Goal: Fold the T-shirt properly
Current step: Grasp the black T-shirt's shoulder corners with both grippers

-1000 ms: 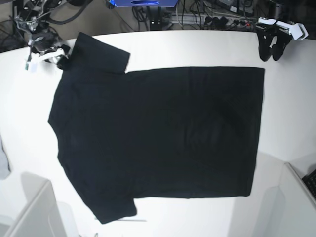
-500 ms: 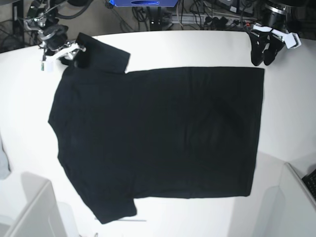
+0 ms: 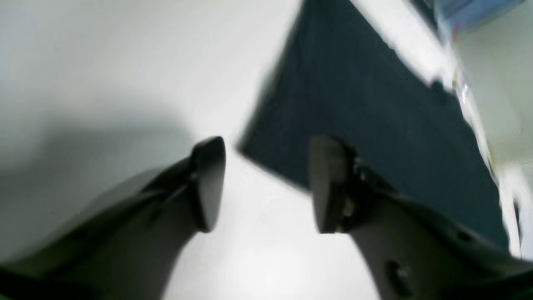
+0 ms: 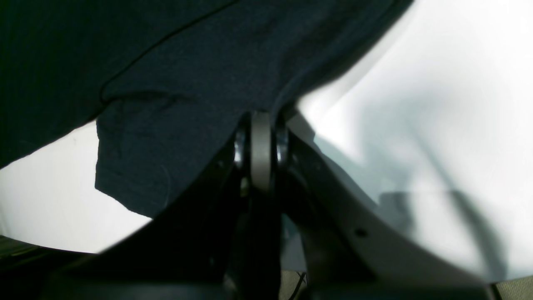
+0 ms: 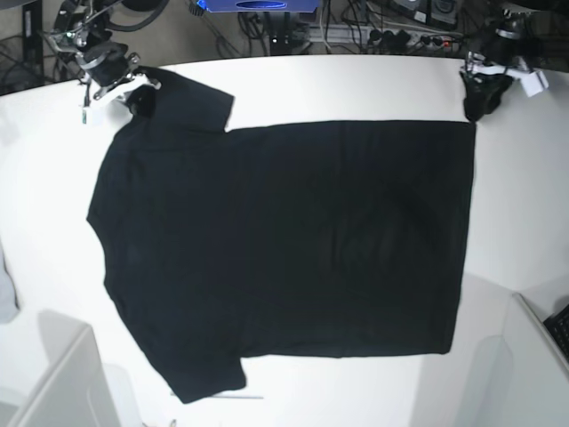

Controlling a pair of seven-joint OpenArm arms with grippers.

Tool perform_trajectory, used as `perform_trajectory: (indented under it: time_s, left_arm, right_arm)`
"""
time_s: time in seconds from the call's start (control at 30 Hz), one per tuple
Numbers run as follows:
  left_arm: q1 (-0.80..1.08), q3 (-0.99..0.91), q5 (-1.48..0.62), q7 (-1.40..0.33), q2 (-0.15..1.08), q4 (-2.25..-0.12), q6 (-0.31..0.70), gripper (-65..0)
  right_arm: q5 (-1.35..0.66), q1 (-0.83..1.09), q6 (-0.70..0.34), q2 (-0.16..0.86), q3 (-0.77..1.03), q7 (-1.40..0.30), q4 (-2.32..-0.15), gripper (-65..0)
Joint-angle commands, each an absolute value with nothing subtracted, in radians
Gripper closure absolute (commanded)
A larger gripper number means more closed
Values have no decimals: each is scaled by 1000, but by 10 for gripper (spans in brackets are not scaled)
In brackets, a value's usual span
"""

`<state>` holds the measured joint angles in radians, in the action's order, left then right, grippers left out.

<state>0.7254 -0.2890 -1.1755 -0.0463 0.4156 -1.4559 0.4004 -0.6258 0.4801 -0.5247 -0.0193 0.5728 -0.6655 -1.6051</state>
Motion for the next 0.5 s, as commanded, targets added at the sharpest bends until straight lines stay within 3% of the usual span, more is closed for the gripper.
perform_trajectory:
  time_s: [0.0, 0.07, 0.2, 0.47]
  left_arm:
    - [710, -341, -1187, -65, 427, -1451, 414, -395]
    - [664, -400, -1185, -189, 400, -1423, 414, -428]
    - [584, -518, -1179, -383, 341, -1388, 414, -426]
    - [490, -541, -1012, -495, 288, -1380, 414, -425]
  right_arm:
    - [-570, 493, -510, -18, 570, -730, -1598, 0]
    - [-570, 493, -510, -18, 570, -731, -1598, 0]
    - [-570, 493, -510, -18, 570, -730, -1598, 0]
    - [-570, 495, -510, -18, 570, -728, -1600, 0]
